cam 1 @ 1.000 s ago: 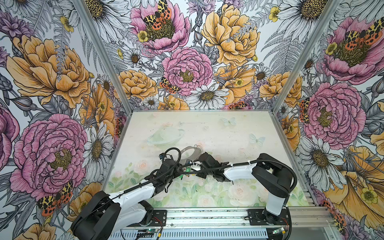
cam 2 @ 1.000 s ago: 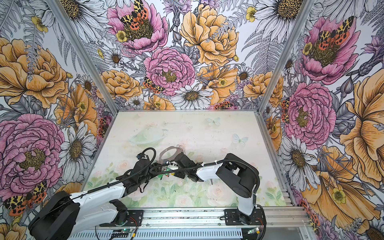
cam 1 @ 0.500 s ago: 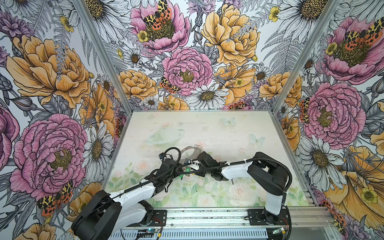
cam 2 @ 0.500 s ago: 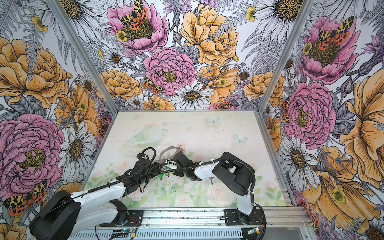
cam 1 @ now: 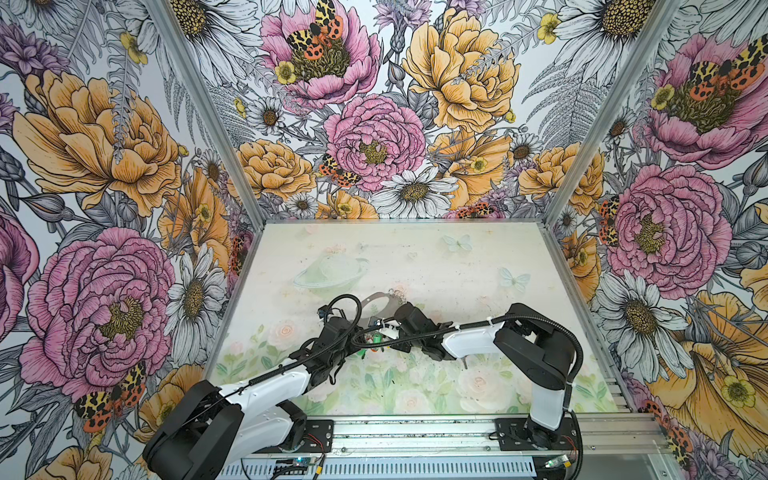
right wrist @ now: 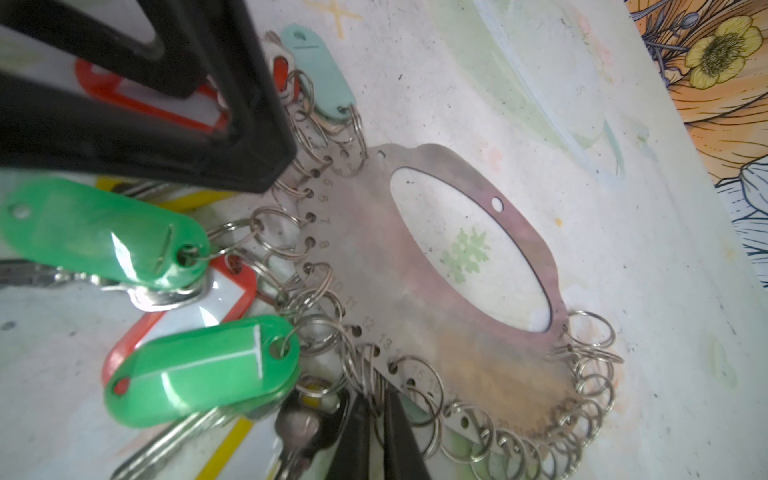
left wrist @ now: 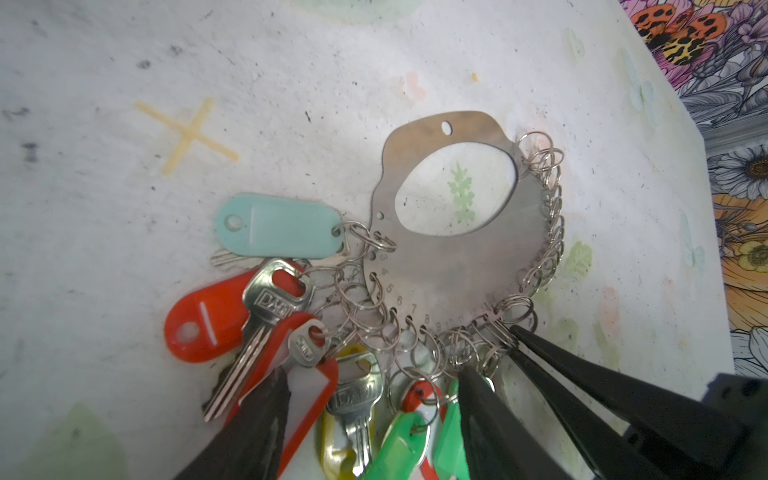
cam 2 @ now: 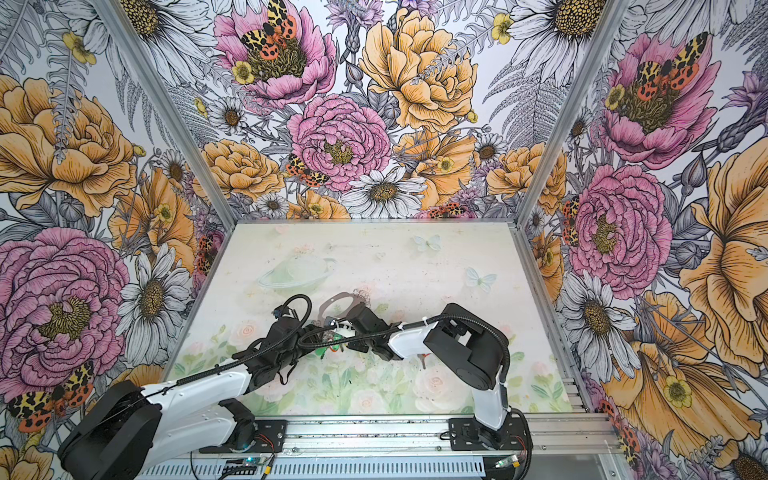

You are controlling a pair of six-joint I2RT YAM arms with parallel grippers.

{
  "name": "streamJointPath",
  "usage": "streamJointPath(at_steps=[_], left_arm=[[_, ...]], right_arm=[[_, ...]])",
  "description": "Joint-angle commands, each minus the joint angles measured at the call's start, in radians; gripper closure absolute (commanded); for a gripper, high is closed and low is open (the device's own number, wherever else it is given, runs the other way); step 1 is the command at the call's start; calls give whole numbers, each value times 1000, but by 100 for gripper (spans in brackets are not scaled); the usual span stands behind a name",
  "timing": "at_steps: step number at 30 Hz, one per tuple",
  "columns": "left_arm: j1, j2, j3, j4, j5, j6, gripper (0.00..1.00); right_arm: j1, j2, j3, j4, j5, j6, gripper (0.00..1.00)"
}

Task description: Put the keys on the keyring

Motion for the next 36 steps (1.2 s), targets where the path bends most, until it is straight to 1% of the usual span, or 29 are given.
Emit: streamJointPath(at_steps=[1,5,10,16,26,36], left_arm=[[13,33,-45,-129,19,0,34],[13,34,-45,-131,19,0,34],[13,32,-41,-137,20,0,34],[19,24,-36,-144,19,4,34],[21,31,-35,-139,24,6,34],[21,32,-35,-142,24,4,34]], right_arm=[[-8,-12,13,1,-14,-1,89],[-12,-26,5,9,-32,14,89],[-45,-45,3,12,-102,69,88],[-64,-45,28,-20,-140,100,87],[-62,-22,49,-54,-155,90,85],[-58,5,95,-115,-166,114,79]])
